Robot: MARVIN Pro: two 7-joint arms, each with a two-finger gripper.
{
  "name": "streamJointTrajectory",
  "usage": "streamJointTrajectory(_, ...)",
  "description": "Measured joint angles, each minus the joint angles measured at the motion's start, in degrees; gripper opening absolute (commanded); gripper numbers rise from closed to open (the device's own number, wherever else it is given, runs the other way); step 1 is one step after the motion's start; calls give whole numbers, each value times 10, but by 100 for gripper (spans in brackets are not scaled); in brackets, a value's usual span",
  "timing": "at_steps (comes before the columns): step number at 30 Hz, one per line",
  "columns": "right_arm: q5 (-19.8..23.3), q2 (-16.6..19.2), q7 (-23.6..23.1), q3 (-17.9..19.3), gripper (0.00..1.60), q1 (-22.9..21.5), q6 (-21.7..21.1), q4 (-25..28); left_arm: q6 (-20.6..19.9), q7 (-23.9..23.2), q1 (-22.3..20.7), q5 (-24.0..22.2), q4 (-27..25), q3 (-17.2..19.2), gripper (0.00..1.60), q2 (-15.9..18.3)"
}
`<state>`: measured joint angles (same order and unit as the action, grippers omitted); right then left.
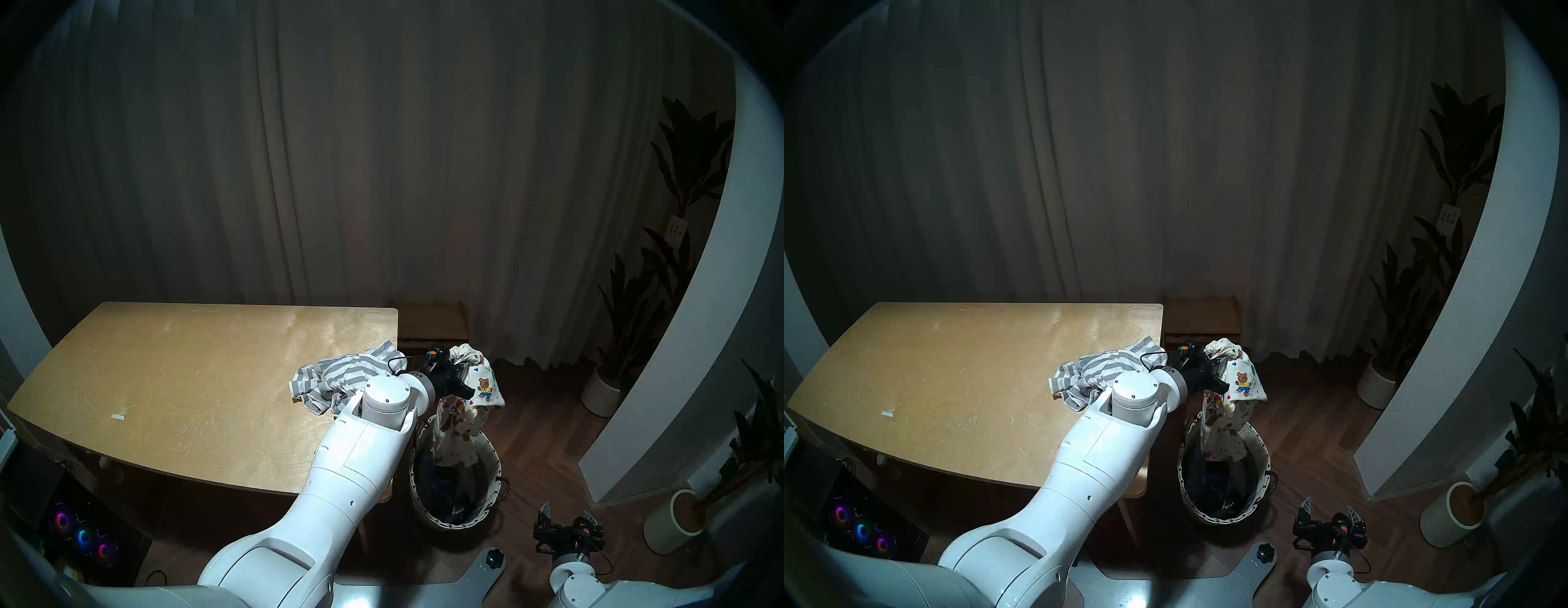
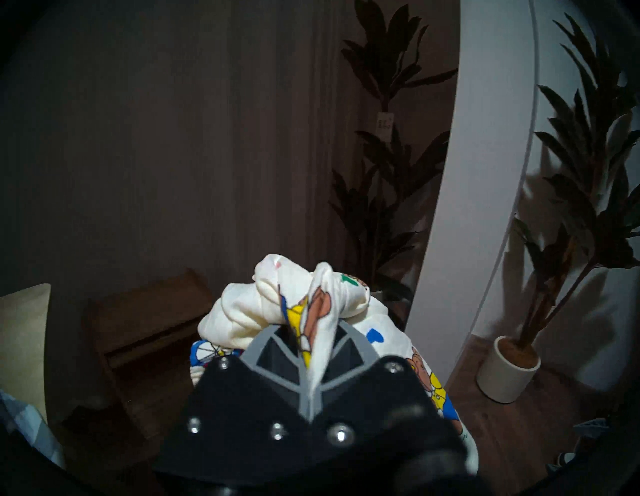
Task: Toss clothes into the laundry hamper
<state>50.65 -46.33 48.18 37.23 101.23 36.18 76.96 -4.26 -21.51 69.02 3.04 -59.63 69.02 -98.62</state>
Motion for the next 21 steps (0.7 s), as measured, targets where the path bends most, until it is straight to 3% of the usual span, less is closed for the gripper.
streamJointTrajectory(9, 13, 3, -12, 2, 160, -4, -4, 0, 10, 31, -10, -28, 14, -29, 0, -10)
streamJointTrajectory(15, 18, 4, -16, 3, 160, -5, -1, 0, -14, 19, -8, -62, 1, -44, 0, -8)
streamJointTrajectory(21, 13, 7, -18, 2, 160, -5, 2, 1, -12, 35, -1, -57, 4, -64, 0, -1)
